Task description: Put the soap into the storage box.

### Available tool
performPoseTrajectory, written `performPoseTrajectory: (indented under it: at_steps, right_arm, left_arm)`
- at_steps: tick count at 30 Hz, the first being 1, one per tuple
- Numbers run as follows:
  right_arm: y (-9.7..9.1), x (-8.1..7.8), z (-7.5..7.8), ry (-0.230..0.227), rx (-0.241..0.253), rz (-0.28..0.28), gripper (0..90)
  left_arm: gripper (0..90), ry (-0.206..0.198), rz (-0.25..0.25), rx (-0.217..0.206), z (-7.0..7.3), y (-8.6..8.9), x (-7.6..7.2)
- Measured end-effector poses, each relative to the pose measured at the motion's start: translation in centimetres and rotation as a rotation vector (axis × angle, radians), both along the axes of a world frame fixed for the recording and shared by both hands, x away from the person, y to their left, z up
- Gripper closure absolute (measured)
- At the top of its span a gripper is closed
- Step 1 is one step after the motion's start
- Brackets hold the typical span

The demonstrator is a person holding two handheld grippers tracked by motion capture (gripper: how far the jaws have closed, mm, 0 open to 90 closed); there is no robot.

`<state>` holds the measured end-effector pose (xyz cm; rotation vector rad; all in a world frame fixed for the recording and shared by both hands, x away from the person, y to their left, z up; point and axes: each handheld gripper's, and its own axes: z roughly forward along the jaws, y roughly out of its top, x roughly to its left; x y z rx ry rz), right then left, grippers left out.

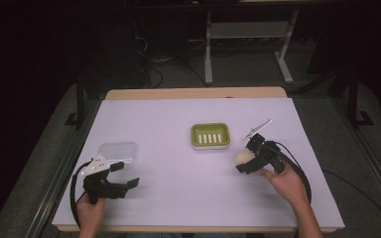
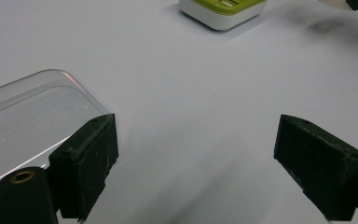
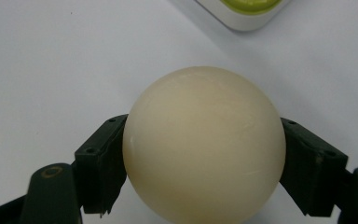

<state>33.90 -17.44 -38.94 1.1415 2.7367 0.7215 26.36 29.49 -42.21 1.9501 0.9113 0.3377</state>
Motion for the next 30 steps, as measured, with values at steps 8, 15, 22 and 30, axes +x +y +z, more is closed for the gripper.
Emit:
performPoseTrajectory:
  at_steps: [8,15,22,30]
  right_arm:
    - [0.9,1.1,0.5,0.017,0.0,0.021,23.0]
    - [1.4,1.9,0.8,0.018,-0.001,0.032,23.0]
    - [2.1,2.5,1.3,0.018,0.007,0.038,23.0]
    - [3.0,3.3,1.6,0.022,0.027,0.047,23.0]
  left_arm:
    - [12.9,-0.004,0.001,0.003,0.1,0.1,0.0]
    - [12.9,-0.006,-0.004,0.004,0.0,0.2,0.0]
    - [12.8,-0.006,0.001,-0.003,0.0,0.1,0.0]
    - [12.9,-0.006,0.004,-0.008,0.0,0.1,0.0]
